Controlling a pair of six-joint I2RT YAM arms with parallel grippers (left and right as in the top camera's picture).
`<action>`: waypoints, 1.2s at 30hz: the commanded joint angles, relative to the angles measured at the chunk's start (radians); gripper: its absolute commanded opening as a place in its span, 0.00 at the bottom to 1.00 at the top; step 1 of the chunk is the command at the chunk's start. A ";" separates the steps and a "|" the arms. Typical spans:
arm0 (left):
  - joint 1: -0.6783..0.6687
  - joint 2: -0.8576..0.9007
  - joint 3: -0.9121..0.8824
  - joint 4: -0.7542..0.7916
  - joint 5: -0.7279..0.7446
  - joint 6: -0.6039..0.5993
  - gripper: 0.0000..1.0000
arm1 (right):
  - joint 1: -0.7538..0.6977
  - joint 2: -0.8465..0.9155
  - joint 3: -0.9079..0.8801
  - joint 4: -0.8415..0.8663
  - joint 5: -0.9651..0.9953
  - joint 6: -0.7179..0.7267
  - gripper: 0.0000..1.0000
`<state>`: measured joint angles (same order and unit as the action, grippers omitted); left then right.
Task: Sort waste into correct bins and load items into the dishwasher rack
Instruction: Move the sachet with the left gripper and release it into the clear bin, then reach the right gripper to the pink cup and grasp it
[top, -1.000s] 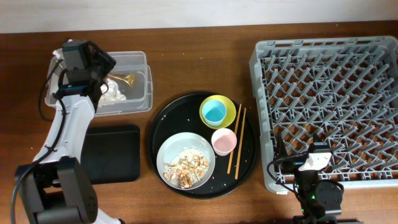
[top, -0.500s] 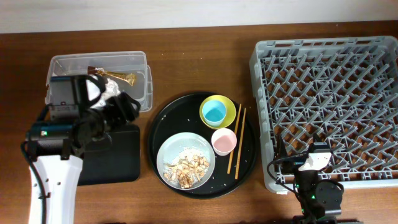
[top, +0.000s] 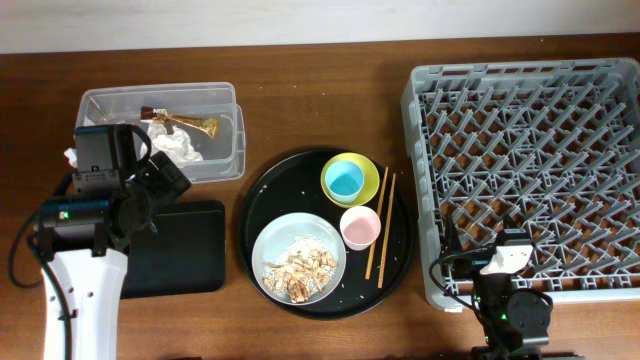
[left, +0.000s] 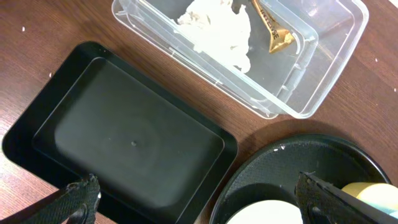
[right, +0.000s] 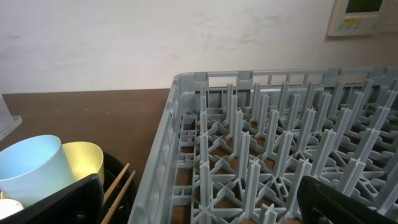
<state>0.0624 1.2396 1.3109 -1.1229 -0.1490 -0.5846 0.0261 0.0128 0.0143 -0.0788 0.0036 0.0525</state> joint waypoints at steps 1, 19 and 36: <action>0.004 -0.011 -0.004 -0.005 -0.022 -0.010 0.99 | 0.006 -0.006 -0.009 -0.002 0.009 0.004 0.98; 0.004 -0.011 -0.004 -0.005 -0.022 -0.010 0.99 | 0.006 -0.006 -0.009 0.053 -0.205 0.209 0.98; 0.004 -0.011 -0.004 -0.005 -0.022 -0.010 0.99 | 0.006 0.055 0.268 -0.003 -0.638 0.493 0.98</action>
<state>0.0624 1.2396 1.3109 -1.1263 -0.1581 -0.5854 0.0261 0.0208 0.1646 0.0341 -0.6121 0.6781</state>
